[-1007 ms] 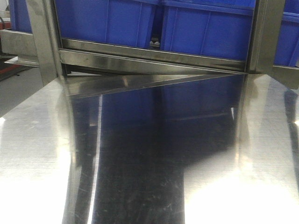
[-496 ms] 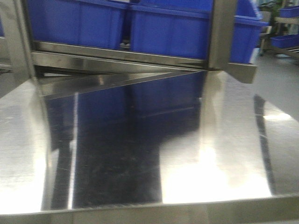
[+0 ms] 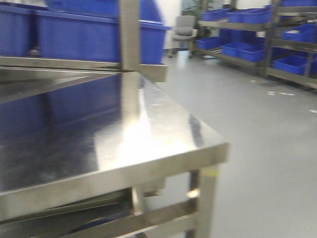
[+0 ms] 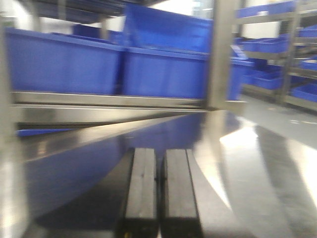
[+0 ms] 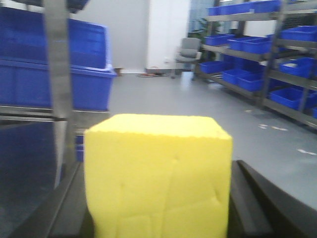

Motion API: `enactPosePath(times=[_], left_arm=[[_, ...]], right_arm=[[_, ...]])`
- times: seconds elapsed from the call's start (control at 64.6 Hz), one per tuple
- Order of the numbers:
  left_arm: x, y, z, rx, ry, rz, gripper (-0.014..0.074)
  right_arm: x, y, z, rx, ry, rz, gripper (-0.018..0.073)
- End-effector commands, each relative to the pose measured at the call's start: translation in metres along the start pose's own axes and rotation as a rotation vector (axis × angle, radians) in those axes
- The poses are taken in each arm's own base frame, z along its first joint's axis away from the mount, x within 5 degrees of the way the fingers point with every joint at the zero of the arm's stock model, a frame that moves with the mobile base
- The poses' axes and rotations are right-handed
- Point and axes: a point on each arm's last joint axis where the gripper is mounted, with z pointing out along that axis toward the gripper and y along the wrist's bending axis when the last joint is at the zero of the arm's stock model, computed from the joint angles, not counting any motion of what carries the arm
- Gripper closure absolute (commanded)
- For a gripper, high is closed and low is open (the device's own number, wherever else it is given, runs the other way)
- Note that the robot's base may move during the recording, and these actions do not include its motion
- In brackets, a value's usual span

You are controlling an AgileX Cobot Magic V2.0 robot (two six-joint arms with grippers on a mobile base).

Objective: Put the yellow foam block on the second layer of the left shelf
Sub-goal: 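Drive the base away from the table down the aisle holding the block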

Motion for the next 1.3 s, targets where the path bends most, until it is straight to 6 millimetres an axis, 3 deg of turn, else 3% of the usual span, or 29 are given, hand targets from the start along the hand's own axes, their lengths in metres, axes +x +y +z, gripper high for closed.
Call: enactPosePath(times=[0.0,1.286], left_arm=[[0.0005,0.0001,-0.0013,0.004,-0.075,-0.009,0.0472],[0.0005,0.0001,-0.0013,0.004,-0.075,-0.009,0.0472]], right_arm=[[-0.0170,0.0003,0.0001,0.001,-0.116,-0.009,0.0121],[-0.0170,0.0003,0.0001,0.001,-0.116,-0.009,0.0121]])
